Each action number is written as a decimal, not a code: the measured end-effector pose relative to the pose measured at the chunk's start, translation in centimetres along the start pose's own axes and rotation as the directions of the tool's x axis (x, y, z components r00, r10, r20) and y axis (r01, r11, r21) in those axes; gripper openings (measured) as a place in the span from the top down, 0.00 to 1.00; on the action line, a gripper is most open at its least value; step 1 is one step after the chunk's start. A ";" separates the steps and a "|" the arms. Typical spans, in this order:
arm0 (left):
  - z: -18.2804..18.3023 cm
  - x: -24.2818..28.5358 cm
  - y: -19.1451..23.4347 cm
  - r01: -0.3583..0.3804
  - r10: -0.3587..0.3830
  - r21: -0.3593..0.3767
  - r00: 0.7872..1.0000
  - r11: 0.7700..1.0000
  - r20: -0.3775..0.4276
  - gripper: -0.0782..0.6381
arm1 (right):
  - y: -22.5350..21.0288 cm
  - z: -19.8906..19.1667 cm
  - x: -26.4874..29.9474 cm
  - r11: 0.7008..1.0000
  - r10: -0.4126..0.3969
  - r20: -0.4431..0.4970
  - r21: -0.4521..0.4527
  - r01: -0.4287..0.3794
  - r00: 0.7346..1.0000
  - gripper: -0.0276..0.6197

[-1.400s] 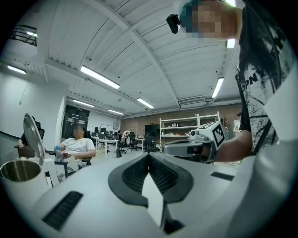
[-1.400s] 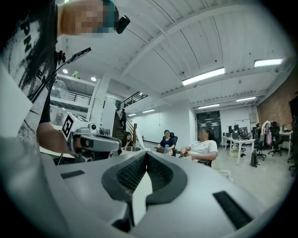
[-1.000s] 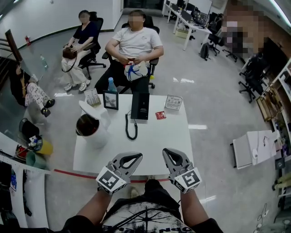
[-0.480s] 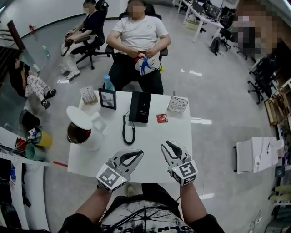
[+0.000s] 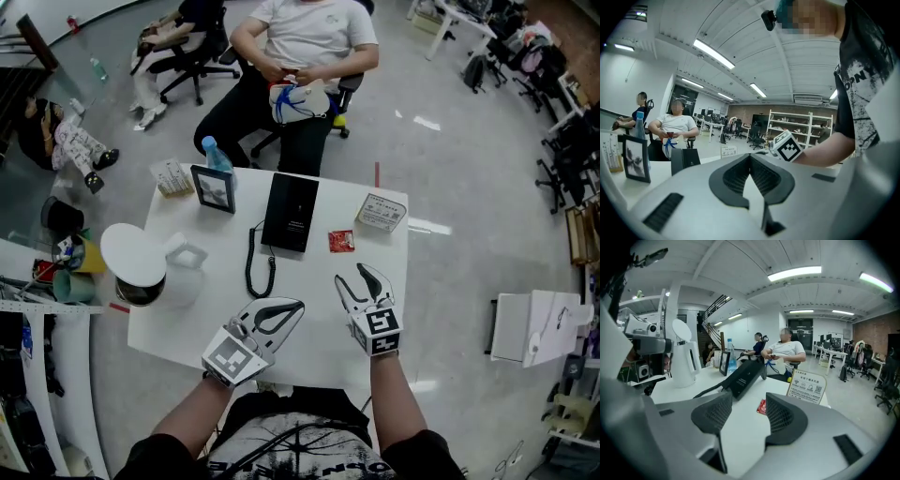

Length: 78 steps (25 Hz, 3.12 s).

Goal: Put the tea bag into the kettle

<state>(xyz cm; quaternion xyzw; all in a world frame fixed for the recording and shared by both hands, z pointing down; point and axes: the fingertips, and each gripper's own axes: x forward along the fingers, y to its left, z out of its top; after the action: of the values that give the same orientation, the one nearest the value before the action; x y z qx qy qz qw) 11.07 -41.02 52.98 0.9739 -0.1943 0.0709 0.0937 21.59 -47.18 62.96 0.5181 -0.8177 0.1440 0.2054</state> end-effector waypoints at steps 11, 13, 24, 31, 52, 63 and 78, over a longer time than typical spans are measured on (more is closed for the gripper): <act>-2.4 4.8 3.8 -0.014 0.011 -0.058 0.999 0.998 -0.052 0.88 | -4.9 -4.1 8.2 0.999 -0.011 -0.168 0.033 0.017 0.986 0.51; -2.6 5.3 4.3 -0.015 0.012 -0.056 0.998 0.998 -0.061 0.88 | -5.4 -4.9 9.2 0.999 -0.003 -0.203 0.034 0.010 0.979 0.49; -3.8 5.6 5.2 -0.029 0.022 -0.120 0.998 0.992 -0.063 0.88 | -6.4 -6.0 12.3 0.999 0.000 -0.288 0.037 0.011 0.958 0.46; -4.1 5.7 5.1 -0.027 0.020 -0.125 0.998 0.992 -0.059 0.88 | -6.8 -6.0 12.3 1.000 -0.003 -0.286 0.029 0.012 0.958 0.50; -2.4 2.4 4.6 -0.088 0.085 -0.100 0.996 0.991 -0.028 0.88 | -4.8 -2.9 9.2 0.999 0.041 -0.180 0.015 -0.039 0.983 0.90; 1.4 -2.1 3.0 -0.121 0.122 -0.020 0.991 0.992 0.053 0.88 | -0.9 3.7 3.1 0.999 0.038 -0.022 -0.034 -0.038 0.999 0.90; 4.4 -14.0 0.1 -0.226 0.217 0.048 0.965 0.973 0.144 0.88 | 11.3 9.4 -5.2 0.988 0.115 0.172 -0.118 -0.095 0.978 0.90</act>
<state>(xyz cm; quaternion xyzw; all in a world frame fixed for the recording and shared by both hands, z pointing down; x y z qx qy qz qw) -1.33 -36.86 46.28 0.9511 -0.3055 0.0197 0.0403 11.54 -42.48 51.97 0.4730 -0.8657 0.0629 0.1513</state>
